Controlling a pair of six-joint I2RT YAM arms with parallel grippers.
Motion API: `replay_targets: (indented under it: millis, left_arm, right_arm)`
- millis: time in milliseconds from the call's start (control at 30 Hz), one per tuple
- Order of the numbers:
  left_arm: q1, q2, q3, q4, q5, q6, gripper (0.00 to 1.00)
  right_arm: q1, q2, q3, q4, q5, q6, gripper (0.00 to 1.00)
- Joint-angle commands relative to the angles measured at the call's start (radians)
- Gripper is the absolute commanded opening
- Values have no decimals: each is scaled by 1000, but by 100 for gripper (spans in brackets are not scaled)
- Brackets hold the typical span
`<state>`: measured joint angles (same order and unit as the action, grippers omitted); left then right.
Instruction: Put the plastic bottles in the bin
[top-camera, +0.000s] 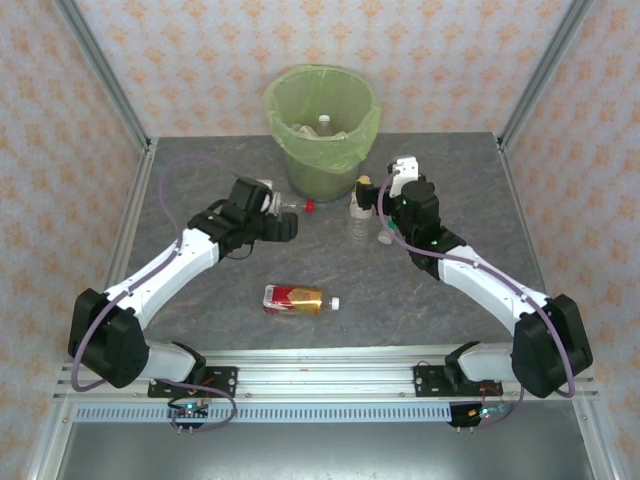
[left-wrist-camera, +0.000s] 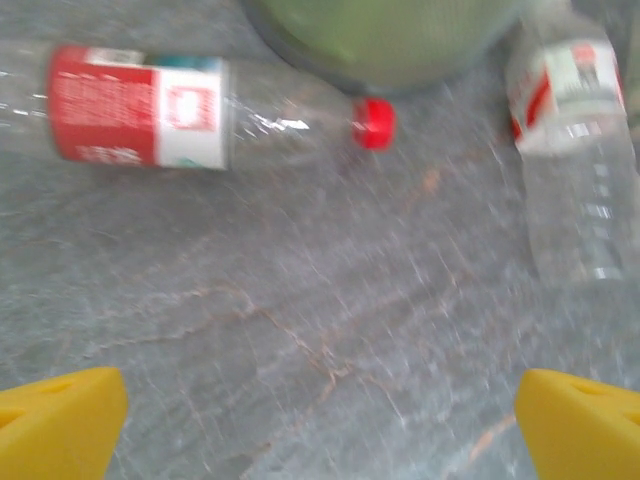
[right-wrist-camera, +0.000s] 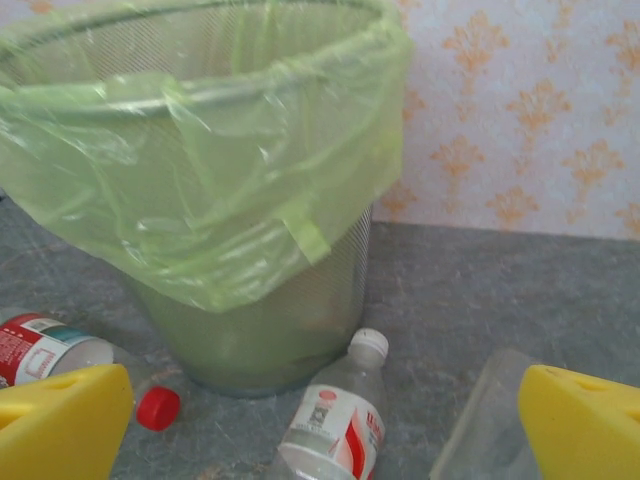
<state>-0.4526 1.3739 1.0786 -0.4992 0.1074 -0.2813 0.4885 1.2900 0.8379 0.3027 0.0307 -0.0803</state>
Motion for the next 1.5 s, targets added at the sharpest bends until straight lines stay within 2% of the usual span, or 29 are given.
replay_targets:
  millis: [0,100,300,433,533,633,733,933,1100,1333,1467]
  left_arm:
    - [-63,-5,24,-94,42,144,100]
    - [-144,-6,42,-161,60,228,100]
    - [-296,-35,26,-238,15,431,100]
    - [-369,-133,-62,-189,75,594,100]
    - [-387,-173,-80,-194,95,646,100]
    - [-405,-134,-36,-311,114,697,100]
    - [-446,-73,-14,-404,88,746,100]
    - [-531,21,-31,-428,-27,806,100]
    - [-544,85,-46,-401,-77,828,100]
    - [-539,151,-90,-262,-233,823,100]
    - [-514,191,-85,-248,-203,821,100]
  right_arm:
    - [2,-9,-20,67,48,62,99]
    - [1,-6,-46,77,77,80,99]
    - [-12,-9,-89,96,133,110,99]
    - [-19,-12,-106,96,144,127,99]
    - [-22,-12,-116,96,157,144,99]
    - [-24,-9,-123,98,166,160,99]
    - [-26,-1,-125,99,174,174,99]
    - [-26,12,-127,98,186,195,99]
    - [-27,20,-127,96,190,200,99]
    - [-27,25,-138,97,193,212,99]
    - [-26,25,-143,96,193,218,99]
